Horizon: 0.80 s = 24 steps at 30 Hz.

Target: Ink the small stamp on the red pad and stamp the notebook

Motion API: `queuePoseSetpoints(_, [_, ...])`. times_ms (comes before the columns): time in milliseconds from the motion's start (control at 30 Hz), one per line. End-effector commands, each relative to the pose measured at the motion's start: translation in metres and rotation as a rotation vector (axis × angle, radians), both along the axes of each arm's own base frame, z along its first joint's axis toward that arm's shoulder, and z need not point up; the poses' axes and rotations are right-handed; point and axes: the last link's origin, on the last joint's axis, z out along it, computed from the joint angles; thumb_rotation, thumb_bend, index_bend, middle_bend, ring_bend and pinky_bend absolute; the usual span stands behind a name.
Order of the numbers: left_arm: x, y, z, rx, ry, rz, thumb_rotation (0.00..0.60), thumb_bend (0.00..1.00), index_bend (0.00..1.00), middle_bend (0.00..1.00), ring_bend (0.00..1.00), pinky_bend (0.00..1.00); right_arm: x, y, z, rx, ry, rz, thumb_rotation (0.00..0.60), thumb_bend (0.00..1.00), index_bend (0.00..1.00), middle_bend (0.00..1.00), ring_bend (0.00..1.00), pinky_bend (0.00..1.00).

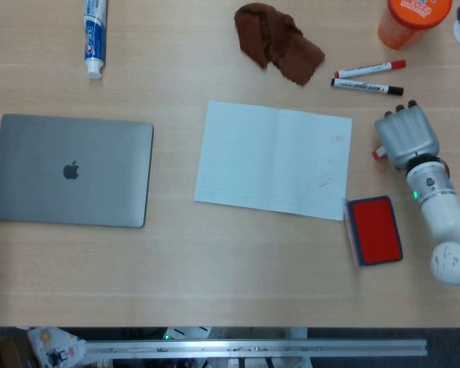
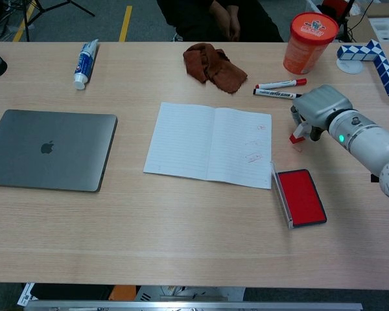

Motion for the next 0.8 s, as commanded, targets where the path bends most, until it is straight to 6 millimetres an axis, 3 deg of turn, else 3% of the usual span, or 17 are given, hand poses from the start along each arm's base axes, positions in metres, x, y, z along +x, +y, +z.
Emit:
queuePoseSetpoints(33, [0.0,0.0,0.0,-0.002,0.0,0.0,0.6,0.29,0.0,0.0,0.0,0.02,0.0,0.0,0.0,0.001,0.001,-0.001,0.6,0.25,0.48,0.41,0.29,0.25])
queuePoseSetpoints(333, [0.001,0.0,0.002,0.002,-0.004,-0.003,0.6,0.29,0.0,0.0,0.0,0.02,0.002,0.001,0.009,-0.015,-0.005,0.007,0.6,0.25,0.41,0.38,0.28,0.25])
queuePoseSetpoints(500, [0.003,0.002,0.002,0.009,-0.007,-0.012,0.6,0.29,0.0,0.0,0.0,0.02,0.004,0.008,0.048,-0.087,-0.071,0.009,0.6,0.25,0.39,0.37,0.27,0.25])
queuePoseSetpoints(800, [0.009,0.009,-0.004,0.001,-0.007,-0.039,0.6,0.29,0.0,0.0,0.0,0.02,-0.011,0.039,0.116,-0.278,-0.198,0.048,0.6,0.27,0.39,0.38,0.29,0.27])
